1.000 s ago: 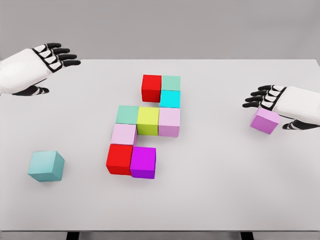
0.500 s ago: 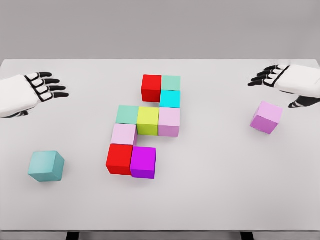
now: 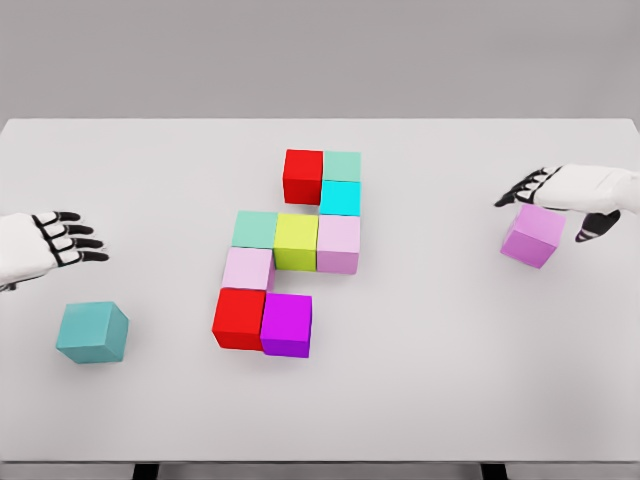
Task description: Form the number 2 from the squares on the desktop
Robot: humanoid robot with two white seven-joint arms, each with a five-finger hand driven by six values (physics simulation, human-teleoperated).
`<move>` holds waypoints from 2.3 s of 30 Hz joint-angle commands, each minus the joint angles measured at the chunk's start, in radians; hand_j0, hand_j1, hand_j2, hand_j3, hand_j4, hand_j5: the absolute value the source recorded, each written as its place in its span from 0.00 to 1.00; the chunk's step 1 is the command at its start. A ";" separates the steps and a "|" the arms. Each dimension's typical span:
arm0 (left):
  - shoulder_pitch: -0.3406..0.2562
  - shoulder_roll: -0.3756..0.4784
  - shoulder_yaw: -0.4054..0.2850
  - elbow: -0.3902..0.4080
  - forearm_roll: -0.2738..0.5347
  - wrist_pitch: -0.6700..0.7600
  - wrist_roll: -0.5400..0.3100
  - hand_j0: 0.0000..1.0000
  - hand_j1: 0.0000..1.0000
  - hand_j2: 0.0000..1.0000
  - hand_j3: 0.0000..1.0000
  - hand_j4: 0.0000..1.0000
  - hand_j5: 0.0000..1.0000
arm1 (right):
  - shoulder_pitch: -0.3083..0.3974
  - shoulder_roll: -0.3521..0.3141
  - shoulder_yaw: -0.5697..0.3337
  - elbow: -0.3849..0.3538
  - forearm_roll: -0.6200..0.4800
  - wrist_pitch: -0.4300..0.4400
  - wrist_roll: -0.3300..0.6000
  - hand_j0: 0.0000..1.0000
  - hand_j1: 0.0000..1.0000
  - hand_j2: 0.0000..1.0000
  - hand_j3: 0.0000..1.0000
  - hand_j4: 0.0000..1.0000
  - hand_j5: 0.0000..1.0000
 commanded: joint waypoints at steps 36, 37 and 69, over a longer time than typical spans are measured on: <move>0.103 0.036 0.000 -0.107 0.012 0.000 -0.004 1.00 1.00 1.00 1.00 1.00 1.00 | 0.000 0.052 0.022 -0.009 0.161 0.002 0.005 0.68 0.68 0.68 0.68 0.68 0.68; 0.105 0.034 -0.001 -0.107 0.012 0.000 -0.004 1.00 1.00 1.00 1.00 1.00 1.00 | 0.000 0.052 0.022 -0.009 0.161 0.002 0.005 0.66 0.66 0.66 0.66 0.66 0.66; 0.129 0.028 0.003 -0.107 0.041 0.000 -0.006 1.00 1.00 1.00 1.00 1.00 1.00 | 0.014 0.013 0.171 -0.510 0.076 0.002 0.002 0.51 0.51 0.51 0.51 0.51 0.51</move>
